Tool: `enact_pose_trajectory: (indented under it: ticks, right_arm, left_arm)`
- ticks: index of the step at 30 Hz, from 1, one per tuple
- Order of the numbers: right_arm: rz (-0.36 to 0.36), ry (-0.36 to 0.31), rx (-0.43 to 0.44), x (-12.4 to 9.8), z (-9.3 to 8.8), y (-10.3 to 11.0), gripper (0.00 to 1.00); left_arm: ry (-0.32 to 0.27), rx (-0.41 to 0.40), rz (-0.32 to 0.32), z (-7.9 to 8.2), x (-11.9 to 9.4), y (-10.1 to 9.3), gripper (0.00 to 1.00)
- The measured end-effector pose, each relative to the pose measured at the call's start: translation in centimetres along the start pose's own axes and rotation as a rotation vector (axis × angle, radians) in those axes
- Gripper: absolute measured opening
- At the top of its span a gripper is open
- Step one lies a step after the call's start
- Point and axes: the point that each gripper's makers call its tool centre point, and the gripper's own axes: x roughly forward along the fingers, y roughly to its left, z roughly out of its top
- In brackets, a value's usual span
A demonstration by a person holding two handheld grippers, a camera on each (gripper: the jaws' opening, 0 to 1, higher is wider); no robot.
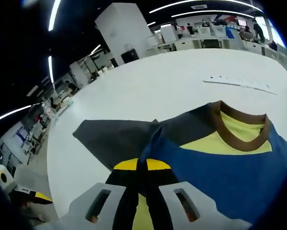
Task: Fold the garment on the visible template until the final outline fits inside the template.
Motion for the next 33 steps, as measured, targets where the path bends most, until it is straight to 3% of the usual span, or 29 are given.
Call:
enact_pose_trajectory:
  ticks: [15,23,27,33]
  right_arm:
    - [0.019,-0.010,-0.048,0.5,0.1,0.9,0.09]
    - [0.030,-0.019,-0.083,0.5,-0.1,1.4,0.33]
    - [0.016,-0.028,-0.107,0.4,0.0,1.1,0.55]
    - [0.022,-0.059,-0.119,-0.2,0.8,1.5,0.66]
  left_arm:
    - [0.011,-0.012,-0.002,-0.3,0.2,0.0,0.79]
    - [0.017,-0.009,-0.002,-0.4,0.2,0.0,0.79]
    - [0.014,-0.009,-0.002,-0.3,0.1,0.0,0.79]
    - [0.015,-0.005,-0.003,-0.4,0.1,0.0,0.79]
